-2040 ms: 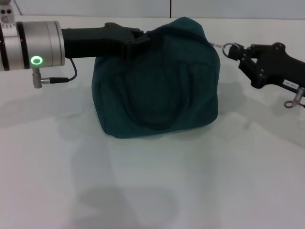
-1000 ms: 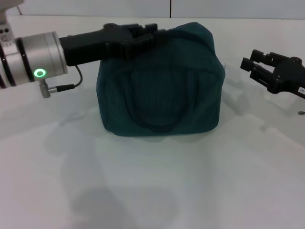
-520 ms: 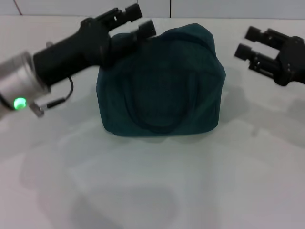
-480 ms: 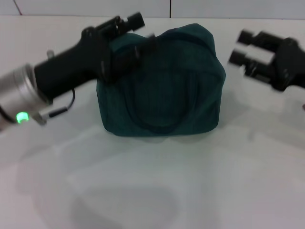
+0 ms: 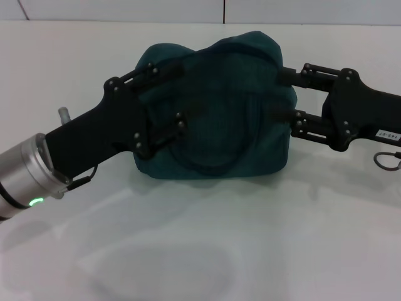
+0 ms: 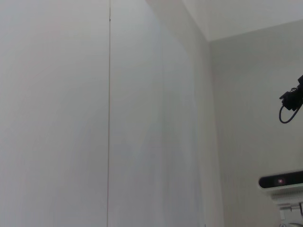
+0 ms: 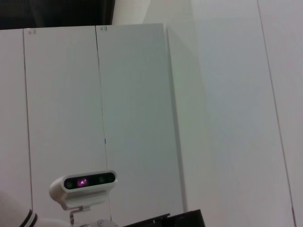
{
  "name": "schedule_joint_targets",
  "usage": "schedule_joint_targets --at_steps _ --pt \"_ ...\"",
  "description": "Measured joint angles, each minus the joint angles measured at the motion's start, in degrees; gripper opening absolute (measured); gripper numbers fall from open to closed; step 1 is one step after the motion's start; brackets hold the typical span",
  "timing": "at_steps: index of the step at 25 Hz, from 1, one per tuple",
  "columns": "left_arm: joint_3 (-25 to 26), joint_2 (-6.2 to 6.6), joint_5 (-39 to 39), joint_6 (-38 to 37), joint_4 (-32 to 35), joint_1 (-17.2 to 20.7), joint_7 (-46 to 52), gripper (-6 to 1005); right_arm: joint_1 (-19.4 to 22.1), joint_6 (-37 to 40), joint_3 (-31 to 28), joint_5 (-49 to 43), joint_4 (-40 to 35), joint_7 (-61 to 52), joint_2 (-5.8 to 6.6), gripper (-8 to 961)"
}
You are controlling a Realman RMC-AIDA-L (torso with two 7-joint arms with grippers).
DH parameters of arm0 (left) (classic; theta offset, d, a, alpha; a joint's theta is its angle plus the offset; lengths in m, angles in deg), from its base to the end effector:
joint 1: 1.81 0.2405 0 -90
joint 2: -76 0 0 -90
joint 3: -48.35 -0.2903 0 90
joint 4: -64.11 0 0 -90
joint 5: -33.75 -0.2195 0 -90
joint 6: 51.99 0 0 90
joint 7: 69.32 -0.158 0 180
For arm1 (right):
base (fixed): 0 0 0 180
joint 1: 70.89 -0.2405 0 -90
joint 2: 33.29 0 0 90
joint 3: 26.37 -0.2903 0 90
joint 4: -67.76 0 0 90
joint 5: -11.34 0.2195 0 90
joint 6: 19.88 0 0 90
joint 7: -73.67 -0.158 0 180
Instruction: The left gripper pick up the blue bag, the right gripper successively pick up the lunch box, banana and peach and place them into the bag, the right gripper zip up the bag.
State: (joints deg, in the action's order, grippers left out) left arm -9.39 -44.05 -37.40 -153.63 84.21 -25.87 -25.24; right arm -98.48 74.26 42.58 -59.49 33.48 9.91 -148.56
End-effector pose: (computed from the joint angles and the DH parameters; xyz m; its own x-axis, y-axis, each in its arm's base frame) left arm -0.2554 0.3028 -0.0402 0.5031 -0.1283 0.8546 0.2766 -0.9130 -0.2999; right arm 0.2224 0.3450 -0.0180 0.6324 -0.0045 -0.7746 -0.1812 -0.9731 -0.1423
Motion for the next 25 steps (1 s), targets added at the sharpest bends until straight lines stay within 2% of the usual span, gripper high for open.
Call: schedule_joint_targets --at_steps 12,17,25 --pt "-0.06 0.04 -0.41 -0.27 -0.33 0.78 -0.85 607 0.8 -0.04 -0.45 0.47 1.37 2.94 -0.24 589" --pt "-2.06 0.27 -0.54 -0.36 -0.11 1.56 -2.47 607 1.19 0.19 -0.07 0.51 1.8 5.4 -0.55 589" --pt "-6.27 0.76 -0.85 -1.46 3.64 4.2 -3.06 608 1.71 2.71 -0.23 0.05 1.75 5.55 0.36 589"
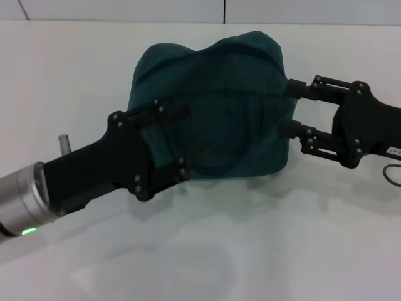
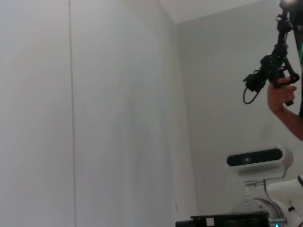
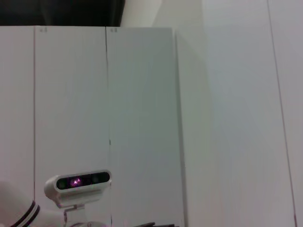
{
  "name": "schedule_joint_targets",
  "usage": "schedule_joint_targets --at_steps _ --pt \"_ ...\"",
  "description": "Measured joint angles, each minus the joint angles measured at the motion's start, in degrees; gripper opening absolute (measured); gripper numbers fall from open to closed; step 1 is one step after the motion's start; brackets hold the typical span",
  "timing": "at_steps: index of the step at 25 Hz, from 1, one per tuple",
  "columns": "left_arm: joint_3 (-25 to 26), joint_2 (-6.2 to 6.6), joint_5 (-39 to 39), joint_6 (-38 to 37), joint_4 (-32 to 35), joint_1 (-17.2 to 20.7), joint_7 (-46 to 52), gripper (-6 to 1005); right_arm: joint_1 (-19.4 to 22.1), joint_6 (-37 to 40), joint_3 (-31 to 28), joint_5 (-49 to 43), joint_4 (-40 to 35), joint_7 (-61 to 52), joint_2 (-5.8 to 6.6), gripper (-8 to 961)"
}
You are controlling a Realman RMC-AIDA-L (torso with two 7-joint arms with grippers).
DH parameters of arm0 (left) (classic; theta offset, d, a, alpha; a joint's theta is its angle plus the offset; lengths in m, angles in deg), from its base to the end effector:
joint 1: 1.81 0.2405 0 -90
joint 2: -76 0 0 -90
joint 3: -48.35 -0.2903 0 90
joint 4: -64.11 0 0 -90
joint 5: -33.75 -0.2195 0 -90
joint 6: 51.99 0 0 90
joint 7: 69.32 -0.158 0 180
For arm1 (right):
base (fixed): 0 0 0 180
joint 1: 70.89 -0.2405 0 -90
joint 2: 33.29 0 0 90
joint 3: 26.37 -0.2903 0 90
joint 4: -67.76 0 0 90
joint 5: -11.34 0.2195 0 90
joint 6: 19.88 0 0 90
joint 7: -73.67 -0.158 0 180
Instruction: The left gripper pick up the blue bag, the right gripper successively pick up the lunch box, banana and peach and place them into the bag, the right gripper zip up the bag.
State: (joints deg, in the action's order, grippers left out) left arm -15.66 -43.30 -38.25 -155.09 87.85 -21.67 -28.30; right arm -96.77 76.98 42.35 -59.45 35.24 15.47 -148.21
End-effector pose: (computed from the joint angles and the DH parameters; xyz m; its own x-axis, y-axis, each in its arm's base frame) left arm -0.2658 0.2765 -0.0443 0.5583 -0.1548 0.8150 0.1803 -0.9363 -0.3014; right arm 0.2357 0.3309 -0.0168 0.6312 0.0515 -0.7739 -0.1447 -0.9725 -0.1827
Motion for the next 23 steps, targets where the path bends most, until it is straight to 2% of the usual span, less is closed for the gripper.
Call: schedule_joint_targets --at_steps 23 --pt "-0.41 -0.23 -0.68 -0.93 -0.09 0.53 -0.96 607 1.21 0.35 -0.03 -0.06 -0.26 0.11 -0.21 589"
